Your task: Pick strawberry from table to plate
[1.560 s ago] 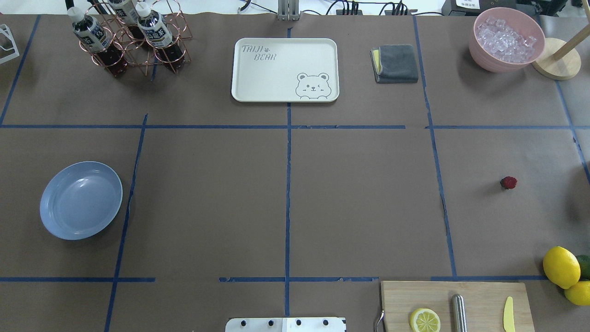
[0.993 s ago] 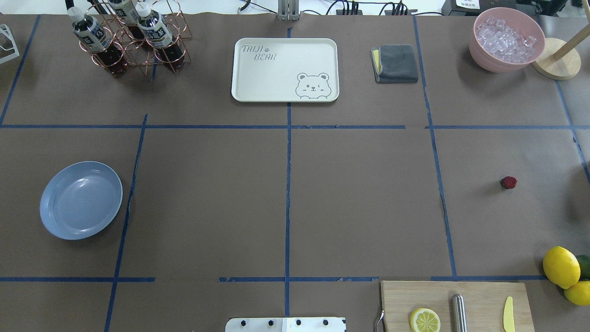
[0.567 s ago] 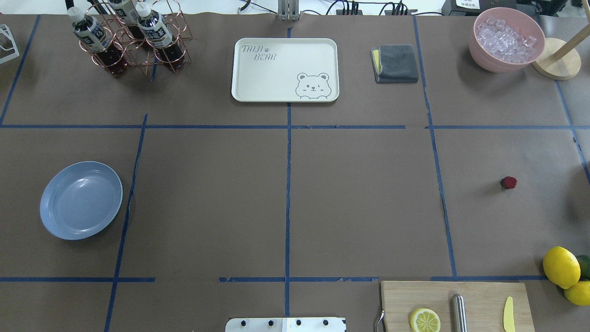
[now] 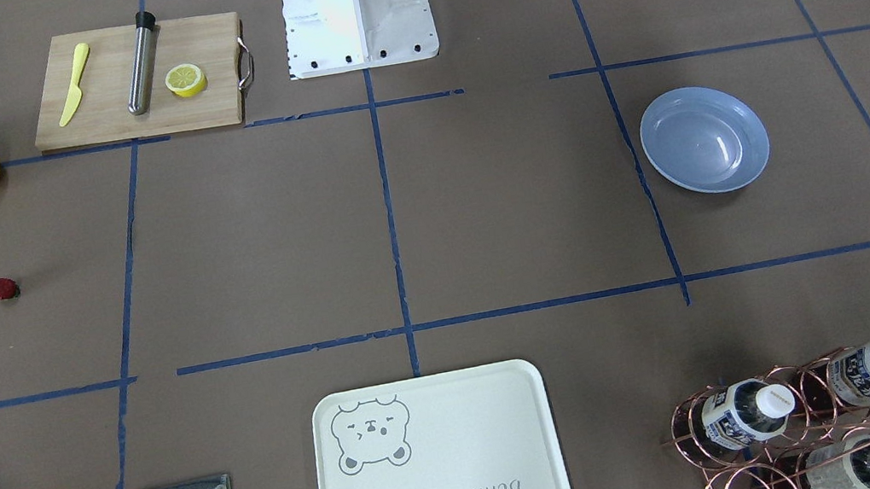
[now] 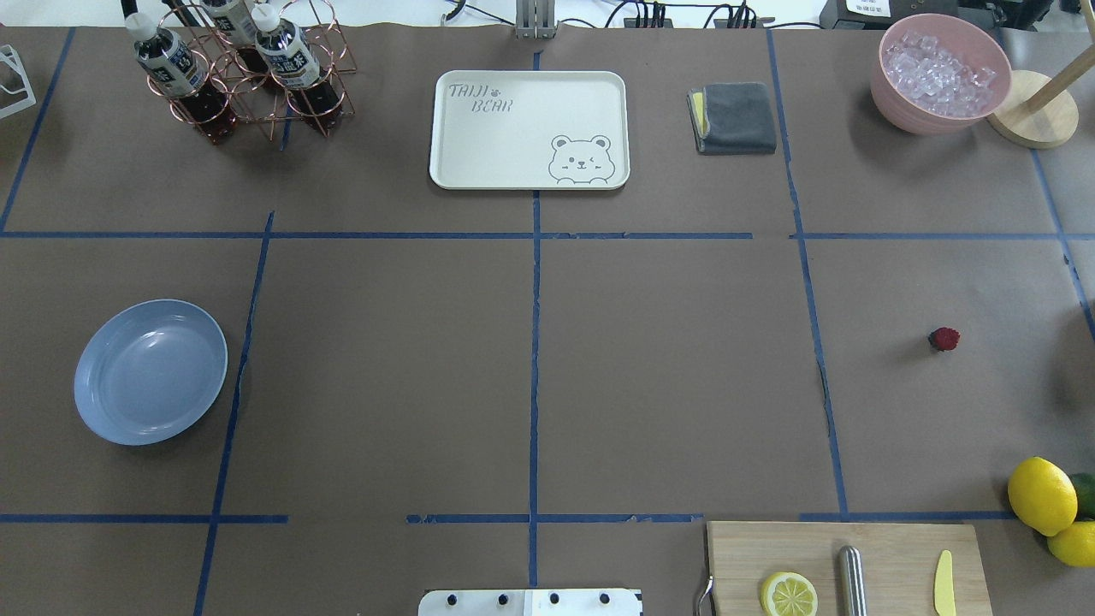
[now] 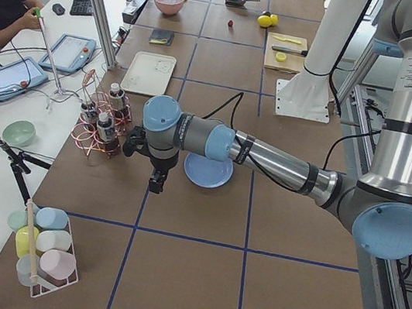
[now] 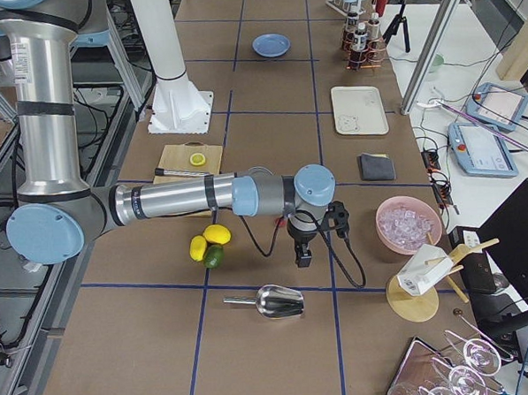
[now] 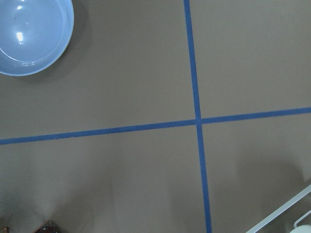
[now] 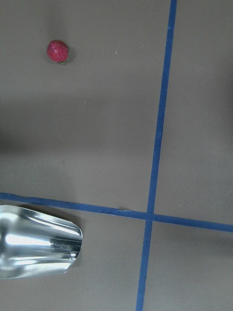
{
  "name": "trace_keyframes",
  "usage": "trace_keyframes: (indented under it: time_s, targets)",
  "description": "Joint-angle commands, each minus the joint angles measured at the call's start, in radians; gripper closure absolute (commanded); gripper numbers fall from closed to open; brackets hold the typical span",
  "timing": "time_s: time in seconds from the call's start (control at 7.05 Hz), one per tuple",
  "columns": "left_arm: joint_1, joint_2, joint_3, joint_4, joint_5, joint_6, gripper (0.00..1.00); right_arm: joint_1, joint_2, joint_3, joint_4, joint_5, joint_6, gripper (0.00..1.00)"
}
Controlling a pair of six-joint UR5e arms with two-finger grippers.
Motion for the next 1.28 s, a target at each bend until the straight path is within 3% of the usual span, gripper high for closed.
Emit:
trace_keyframes:
  time_s: [0.0,0.28,0.43,0.71,0.99,1.13]
  targets:
    - [0.157,0.001,0.06,-0.118,-0.008,-0.004,0.0,0.0,-0.001,0.002,0.0,0.0,-0.003,0.0]
    - [0.325,-0.002,0.071,-0.164,-0.007,-0.051,0.0,0.0,0.001,0.008,0.0,0.033,0.0,0.0]
    - [0.39,-0.001,0.108,-0.255,0.0,-0.053,0.0,-0.002,0.007,0.003,0.001,0.046,0.001,0.0]
    - [0.435,-0.004,0.162,-0.356,0.001,-0.055,0.0,-0.002,0.009,-0.002,0.001,0.046,0.0,0.0]
    - [0.449,-0.005,0.189,-0.379,0.001,-0.061,0.0,-0.002,0.007,-0.002,0.0,0.046,0.0,0.0]
    - [0.455,-0.004,0.241,-0.467,0.003,-0.062,0.0,-0.002,0.007,-0.002,0.0,0.048,-0.002,0.0]
